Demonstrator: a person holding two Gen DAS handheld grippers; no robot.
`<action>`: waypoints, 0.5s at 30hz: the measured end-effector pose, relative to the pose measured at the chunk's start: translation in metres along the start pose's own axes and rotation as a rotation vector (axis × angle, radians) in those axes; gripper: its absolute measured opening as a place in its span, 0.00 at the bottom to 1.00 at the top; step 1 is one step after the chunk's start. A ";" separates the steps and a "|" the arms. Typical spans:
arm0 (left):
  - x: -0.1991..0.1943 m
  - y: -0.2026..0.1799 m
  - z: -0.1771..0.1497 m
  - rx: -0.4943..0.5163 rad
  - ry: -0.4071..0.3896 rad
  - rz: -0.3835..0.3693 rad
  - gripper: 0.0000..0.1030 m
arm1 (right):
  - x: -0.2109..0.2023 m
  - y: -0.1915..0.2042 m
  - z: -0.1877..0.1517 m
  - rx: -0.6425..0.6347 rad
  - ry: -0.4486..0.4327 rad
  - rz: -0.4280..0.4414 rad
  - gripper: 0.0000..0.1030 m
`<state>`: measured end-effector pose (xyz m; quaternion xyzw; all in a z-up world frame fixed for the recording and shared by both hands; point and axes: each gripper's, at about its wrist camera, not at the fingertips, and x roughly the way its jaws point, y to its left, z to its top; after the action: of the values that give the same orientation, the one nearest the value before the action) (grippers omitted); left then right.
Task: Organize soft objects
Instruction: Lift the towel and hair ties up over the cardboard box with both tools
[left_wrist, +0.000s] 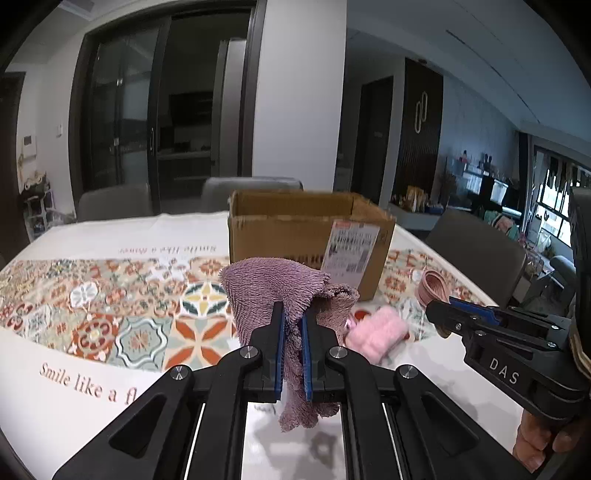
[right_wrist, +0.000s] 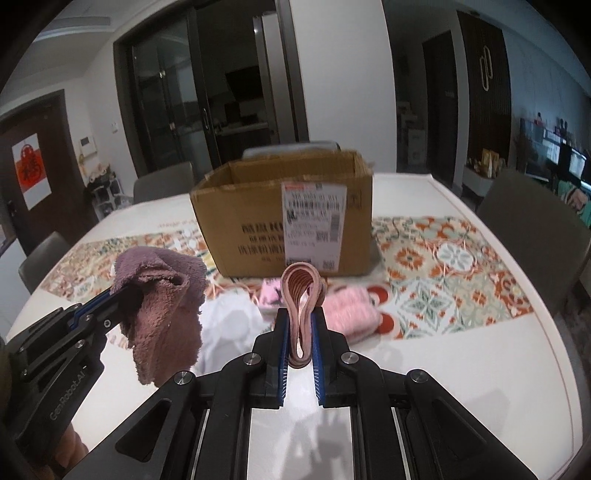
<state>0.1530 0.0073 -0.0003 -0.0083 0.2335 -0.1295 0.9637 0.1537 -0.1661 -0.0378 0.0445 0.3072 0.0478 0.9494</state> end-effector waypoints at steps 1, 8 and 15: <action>-0.001 -0.001 0.002 0.002 -0.008 0.000 0.09 | -0.002 0.001 0.002 -0.002 -0.008 0.003 0.12; -0.010 -0.003 0.022 0.019 -0.079 -0.004 0.09 | -0.015 0.001 0.022 -0.004 -0.084 0.015 0.12; -0.011 -0.003 0.046 0.031 -0.141 -0.009 0.09 | -0.024 0.002 0.040 -0.012 -0.143 0.026 0.12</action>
<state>0.1636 0.0052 0.0456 -0.0037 0.1629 -0.1367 0.9771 0.1582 -0.1686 0.0086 0.0461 0.2375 0.0587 0.9685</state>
